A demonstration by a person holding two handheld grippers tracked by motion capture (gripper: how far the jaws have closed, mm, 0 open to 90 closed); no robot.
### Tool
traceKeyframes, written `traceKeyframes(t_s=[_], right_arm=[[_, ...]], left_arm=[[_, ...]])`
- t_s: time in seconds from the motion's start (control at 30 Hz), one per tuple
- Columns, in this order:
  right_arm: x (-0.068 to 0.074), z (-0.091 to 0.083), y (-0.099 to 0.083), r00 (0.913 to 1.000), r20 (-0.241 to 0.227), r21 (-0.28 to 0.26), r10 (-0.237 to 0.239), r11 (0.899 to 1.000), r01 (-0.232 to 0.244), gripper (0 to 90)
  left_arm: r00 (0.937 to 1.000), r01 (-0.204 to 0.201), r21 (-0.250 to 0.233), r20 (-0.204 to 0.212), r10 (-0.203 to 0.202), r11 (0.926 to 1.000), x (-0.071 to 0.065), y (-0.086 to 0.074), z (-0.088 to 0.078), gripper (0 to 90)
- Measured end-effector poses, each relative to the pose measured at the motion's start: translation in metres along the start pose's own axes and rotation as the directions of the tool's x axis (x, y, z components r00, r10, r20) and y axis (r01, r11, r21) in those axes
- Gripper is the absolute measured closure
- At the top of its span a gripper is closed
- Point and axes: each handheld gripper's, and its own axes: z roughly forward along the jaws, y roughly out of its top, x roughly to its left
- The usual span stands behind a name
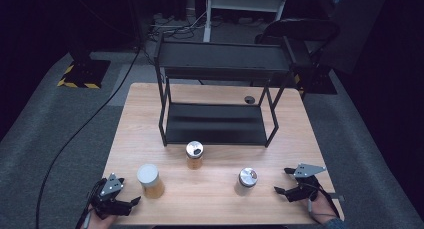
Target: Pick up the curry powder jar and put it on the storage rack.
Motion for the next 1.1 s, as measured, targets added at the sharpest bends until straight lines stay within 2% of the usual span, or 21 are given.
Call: traceKeyframes(t_s=[0.23,0.43,0.57,0.63,0.77,0.87,0.9,1.1], right_arm=[[0.0,0.0,0.0,1.0,0.003,0.0,0.003,1.0,-0.003,10.9],[0.0,0.0,0.0,1.0,0.003,0.0,0.003,1.0,-0.003,10.9],[0.0,0.0,0.0,1.0,0.006,0.0,0.006,1.0,-0.006,10.9],[0.0,0.0,0.0,1.0,0.006,0.0,0.005,1.0,-0.005,10.9],[0.0,0.0,0.0,1.0,0.006,0.0,0.005,1.0,-0.005,10.9],[0.0,0.0,0.0,1.0,0.006,0.0,0.005,1.0,-0.005,10.9],[0.0,0.0,0.0,1.0,0.006,0.0,0.005,1.0,-0.005,10.9],[0.0,0.0,0.0,1.0,0.006,0.0,0.005,1.0,-0.005,10.9]], left_arm=[[1.0,-0.007,0.002,0.001,0.007,1.0,0.0,0.0,-0.001,8.2],[1.0,0.008,-0.006,0.001,-0.008,1.0,-0.001,-0.001,-0.005,9.2],[1.0,0.008,-0.039,-0.001,-0.008,0.9992,-0.004,0.001,-0.016,8.8],[0.9999,-0.016,-0.06,0.0,0.016,0.9981,-0.008,0.007,-0.024,8.8],[0.9995,-0.032,-0.078,0.003,0.032,0.9965,-0.012,0.013,-0.032,8.8],[0.9991,-0.028,-0.105,0.029,0.031,0.9941,-0.01,0.017,-0.039,8.8],[0.9987,-0.039,-0.113,0.027,0.042,0.9928,-0.012,0.021,-0.046,8.9],[0.9976,-0.053,-0.124,0.039,0.058,0.9909,-0.016,0.033,-0.058,9.0]])
